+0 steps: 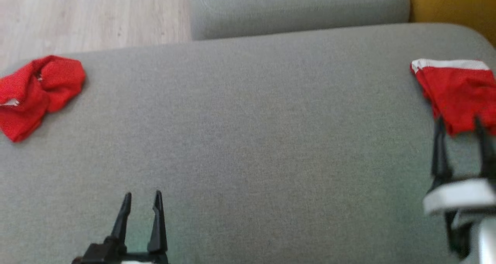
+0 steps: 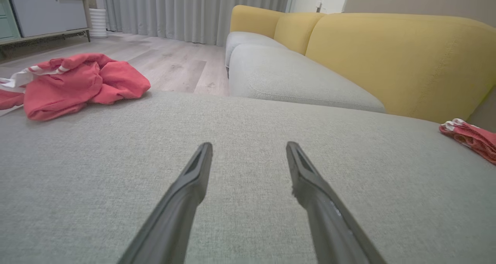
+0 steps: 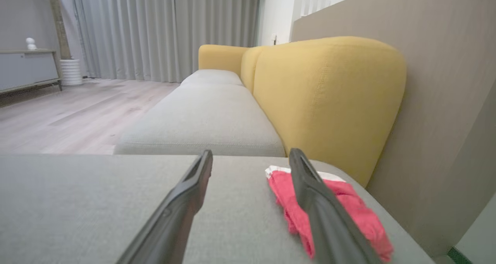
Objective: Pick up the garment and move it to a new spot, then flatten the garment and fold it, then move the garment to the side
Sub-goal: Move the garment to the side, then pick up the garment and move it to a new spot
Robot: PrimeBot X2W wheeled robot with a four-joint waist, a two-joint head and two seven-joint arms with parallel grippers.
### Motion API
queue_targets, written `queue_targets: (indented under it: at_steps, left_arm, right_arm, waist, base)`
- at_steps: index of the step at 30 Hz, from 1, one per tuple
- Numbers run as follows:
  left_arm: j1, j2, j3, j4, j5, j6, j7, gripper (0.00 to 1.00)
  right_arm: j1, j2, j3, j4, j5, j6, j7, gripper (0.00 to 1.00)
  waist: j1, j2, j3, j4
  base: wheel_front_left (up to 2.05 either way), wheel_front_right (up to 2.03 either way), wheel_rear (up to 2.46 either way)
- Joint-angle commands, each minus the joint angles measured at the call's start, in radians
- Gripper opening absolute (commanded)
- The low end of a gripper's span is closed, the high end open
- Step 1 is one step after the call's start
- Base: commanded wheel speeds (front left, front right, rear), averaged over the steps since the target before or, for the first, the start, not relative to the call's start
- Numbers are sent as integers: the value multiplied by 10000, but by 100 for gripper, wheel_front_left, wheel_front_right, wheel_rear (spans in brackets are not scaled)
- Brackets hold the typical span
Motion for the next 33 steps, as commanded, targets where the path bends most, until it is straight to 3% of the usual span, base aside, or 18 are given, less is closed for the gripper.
queue_targets:
  at_steps: [1, 12, 23, 27, 33]
  left_arm:
    - [-167, -13, 374, -163, 87, -38, -53, 100]
    - [30, -13, 550, 728, 239, -4, -53, 100]
    - [-107, -13, 617, 798, 186, -32, -53, 100]
    - [-153, -13, 553, 728, 175, -44, -53, 100]
    - [-64, -13, 569, 651, 244, -64, -53, 100]
  right_arm:
    - [8, 5, 352, -227, -235, 73, -396, 100]
    - [1406, 390, 1165, 1274, -113, 73, -1241, 100]
    - [1453, 394, 1433, 1066, 100, 73, -1257, 100]
    - [1603, 395, 1457, 866, 173, 73, -1258, 100]
    - [1749, 395, 1930, 729, 395, 73, -1258, 100]
  waist:
    - [3, 0, -226, 69]
    - [3, 0, -619, 66]
    - [3, 0, -669, 325]
    - [3, 0, -727, 924]
    - [3, 0, -876, 2567]
  base:
    - [0, 0, 0]
    - [0, 0, 0]
    - [0, 0, 0]
    - [0, 0, 0]
    - [0, 0, 0]
